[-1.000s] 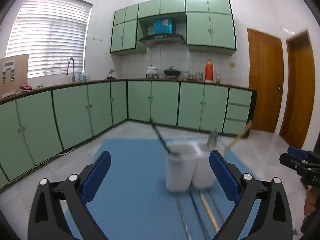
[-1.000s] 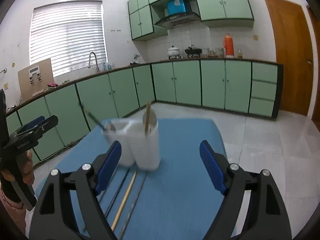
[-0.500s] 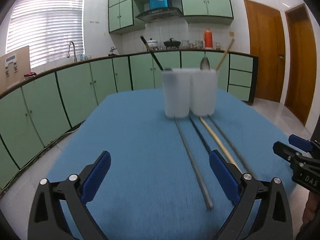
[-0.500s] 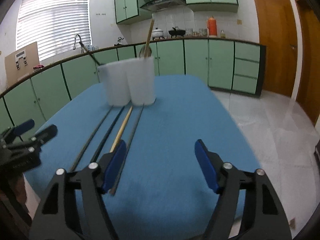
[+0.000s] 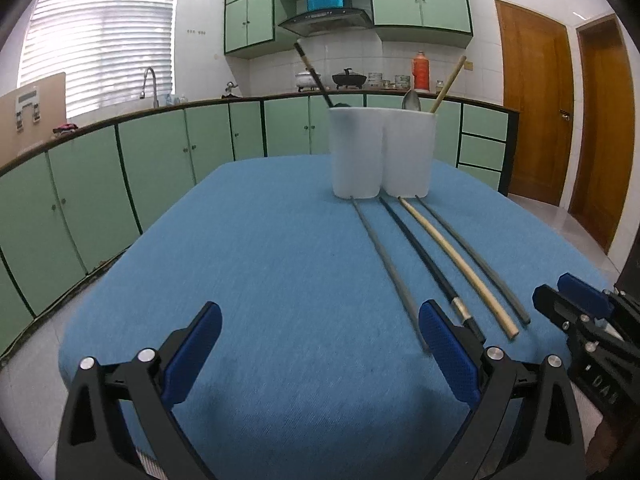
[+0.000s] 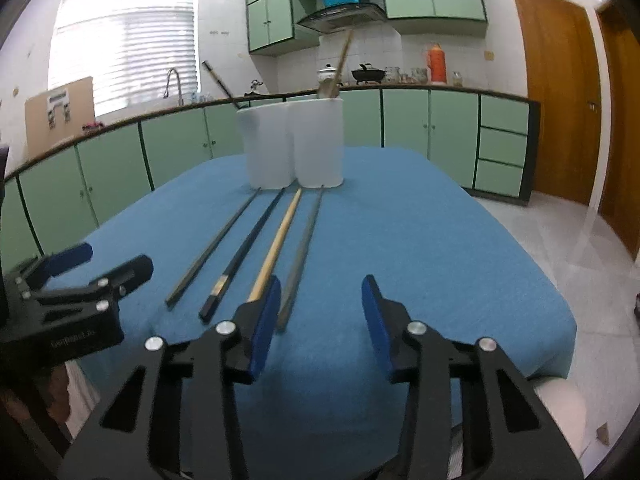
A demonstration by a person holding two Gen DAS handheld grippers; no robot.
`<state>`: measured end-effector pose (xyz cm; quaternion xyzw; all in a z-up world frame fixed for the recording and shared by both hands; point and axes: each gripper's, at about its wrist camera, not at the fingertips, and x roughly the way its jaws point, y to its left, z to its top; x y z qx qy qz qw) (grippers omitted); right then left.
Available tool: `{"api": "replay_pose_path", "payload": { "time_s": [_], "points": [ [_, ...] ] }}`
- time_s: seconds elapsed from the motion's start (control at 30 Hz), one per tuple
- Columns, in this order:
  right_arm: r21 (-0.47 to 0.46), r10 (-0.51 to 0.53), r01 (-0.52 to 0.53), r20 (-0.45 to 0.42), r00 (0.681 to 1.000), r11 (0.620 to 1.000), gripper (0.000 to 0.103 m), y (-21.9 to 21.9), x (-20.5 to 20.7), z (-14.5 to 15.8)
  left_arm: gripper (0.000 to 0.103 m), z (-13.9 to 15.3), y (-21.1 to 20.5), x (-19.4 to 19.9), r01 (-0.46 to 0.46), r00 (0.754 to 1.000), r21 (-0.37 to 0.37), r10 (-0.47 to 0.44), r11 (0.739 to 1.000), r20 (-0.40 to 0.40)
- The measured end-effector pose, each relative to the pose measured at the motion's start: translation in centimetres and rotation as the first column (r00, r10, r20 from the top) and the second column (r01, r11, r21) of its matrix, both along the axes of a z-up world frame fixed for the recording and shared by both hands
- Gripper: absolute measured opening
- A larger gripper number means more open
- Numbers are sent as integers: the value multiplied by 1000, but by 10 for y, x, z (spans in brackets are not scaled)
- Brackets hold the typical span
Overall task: Organize utensils
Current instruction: 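Move both open tools back over the remaining chopsticks on the table, then close the right tool on a dark grey chopstick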
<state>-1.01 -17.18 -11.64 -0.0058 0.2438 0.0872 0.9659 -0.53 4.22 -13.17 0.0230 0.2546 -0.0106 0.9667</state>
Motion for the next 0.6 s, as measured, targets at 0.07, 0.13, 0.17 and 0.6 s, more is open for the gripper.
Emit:
{"api": "replay_pose_path", "payload": {
  "time_s": [0.07, 0.13, 0.17, 0.6],
  "points": [
    [-7, 13, -13, -6, 1000, 1000, 29, 5, -1, -4, 97, -1, 1, -1, -6, 1000, -2, 6, 1000, -4],
    [-18, 21, -21, -1, 1000, 1000, 25, 9, -2, -7, 97, -3, 2, -2, -9, 1000, -4, 9, 1000, -8],
    [-24, 22, -22, 1, 1000, 999, 24, 11, -3, -7, 97, -2, 3, -2, -11, 1000, -5, 11, 1000, -9],
    [-55, 1, 0, 28, 1000, 998, 14, 22, -2, -14, 97, -4, 5, -2, -5, 1000, -24, 5, 1000, -20]
  ]
}}
